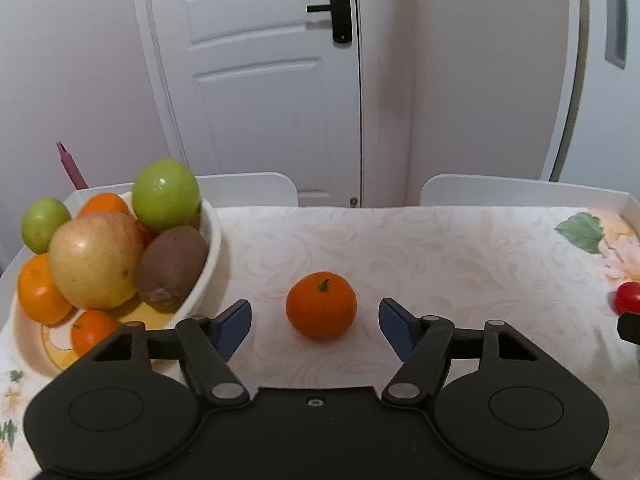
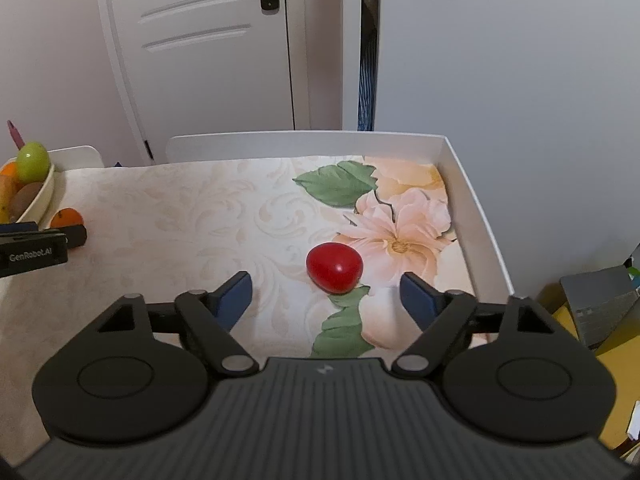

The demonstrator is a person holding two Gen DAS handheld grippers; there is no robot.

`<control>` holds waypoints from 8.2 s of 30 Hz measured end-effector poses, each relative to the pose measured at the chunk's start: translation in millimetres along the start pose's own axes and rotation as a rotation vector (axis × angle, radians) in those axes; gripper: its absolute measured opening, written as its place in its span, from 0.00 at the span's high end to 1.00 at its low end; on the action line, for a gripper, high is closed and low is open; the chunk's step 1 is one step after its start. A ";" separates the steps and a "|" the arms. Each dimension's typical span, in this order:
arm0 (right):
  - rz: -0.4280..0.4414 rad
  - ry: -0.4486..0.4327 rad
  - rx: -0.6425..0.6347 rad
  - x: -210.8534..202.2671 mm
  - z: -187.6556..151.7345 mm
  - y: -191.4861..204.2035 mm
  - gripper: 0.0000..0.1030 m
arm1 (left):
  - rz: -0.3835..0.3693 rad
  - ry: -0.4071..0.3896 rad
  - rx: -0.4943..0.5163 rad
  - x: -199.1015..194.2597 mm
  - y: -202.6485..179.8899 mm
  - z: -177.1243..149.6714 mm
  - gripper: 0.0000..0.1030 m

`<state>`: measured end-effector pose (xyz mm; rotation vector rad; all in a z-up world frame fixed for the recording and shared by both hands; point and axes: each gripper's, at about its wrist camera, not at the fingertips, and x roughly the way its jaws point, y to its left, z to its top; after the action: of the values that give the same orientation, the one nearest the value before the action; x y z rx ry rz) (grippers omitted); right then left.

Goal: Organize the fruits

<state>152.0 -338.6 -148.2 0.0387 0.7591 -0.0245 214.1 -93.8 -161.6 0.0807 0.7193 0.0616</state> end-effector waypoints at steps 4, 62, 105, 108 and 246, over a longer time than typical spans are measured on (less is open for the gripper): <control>-0.012 0.001 -0.007 6.4 1.1 3.3 0.16 | -0.009 0.009 0.005 8.6 -1.4 0.6 0.39; 0.263 -0.018 -0.168 -93.9 69.7 187.0 0.52 | 0.032 -0.036 -0.085 -145.9 144.3 20.4 0.58; 0.216 0.070 -0.138 -41.5 59.8 286.5 0.52 | -0.119 0.008 0.092 -59.7 213.3 4.6 0.10; 0.232 0.069 -0.156 -40.5 60.6 291.0 0.52 | -0.122 0.007 0.070 -67.6 220.9 5.0 0.09; 0.023 -0.074 0.005 -256.4 1.2 153.7 0.00 | -0.102 -0.197 0.017 -278.2 161.1 -20.3 0.00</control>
<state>-27.6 -183.0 33.3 0.0511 0.6848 -0.0063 -12.7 44.2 20.7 0.0648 0.5266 -0.0497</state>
